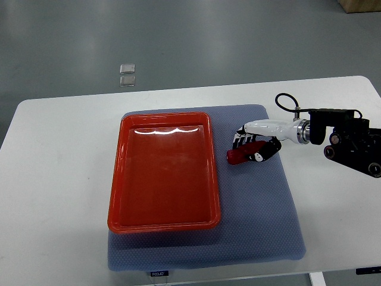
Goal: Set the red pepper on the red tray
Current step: 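Close the right hand fingers around the red pepper, then lift the pepper with the right hand and carry it over the tray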
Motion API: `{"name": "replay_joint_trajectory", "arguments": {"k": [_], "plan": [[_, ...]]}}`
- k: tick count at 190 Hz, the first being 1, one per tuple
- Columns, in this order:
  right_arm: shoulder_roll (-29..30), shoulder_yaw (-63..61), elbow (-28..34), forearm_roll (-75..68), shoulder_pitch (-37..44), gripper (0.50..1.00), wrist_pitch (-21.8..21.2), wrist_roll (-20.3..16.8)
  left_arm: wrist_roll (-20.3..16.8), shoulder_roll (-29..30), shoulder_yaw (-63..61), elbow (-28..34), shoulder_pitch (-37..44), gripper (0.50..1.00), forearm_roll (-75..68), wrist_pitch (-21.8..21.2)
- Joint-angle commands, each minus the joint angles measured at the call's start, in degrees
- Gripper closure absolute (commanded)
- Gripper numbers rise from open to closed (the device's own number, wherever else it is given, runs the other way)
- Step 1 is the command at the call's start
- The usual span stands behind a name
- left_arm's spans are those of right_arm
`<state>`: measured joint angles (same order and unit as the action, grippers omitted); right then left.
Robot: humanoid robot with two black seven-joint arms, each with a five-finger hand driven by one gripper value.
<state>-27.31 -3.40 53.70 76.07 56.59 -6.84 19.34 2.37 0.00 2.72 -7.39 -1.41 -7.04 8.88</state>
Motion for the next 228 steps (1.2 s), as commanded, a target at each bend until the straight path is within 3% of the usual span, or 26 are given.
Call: {"name": "replay_joint_trajectory", "arguments": {"k": [1,90,152,228], "plan": [[-0.20,-0.47,-0.09,-0.04,0.36,0.969,0.07,-0.01,0.01,0.00,0.00,0.00,0.00,0.500,0.00,0.00],[1.29,-2.31,-1.67,-1.54,6.87,0.965,1.39,0.26,0.01,0.00,0.00,0.00,0.00,0.500,0.00,0.00],[10.96,-4.25,-1.76,-2.33,7.48,0.959,4.99,0.52,0.01,0.00,0.00,0.00,0.00,0.500,0.00,0.00],[16.32,-4.16,-1.85,-1.98,2.47,0.942,6.40,0.52,0.01,0.00,0.00,0.09,0.00,0.500,0.00,0.00]]}}
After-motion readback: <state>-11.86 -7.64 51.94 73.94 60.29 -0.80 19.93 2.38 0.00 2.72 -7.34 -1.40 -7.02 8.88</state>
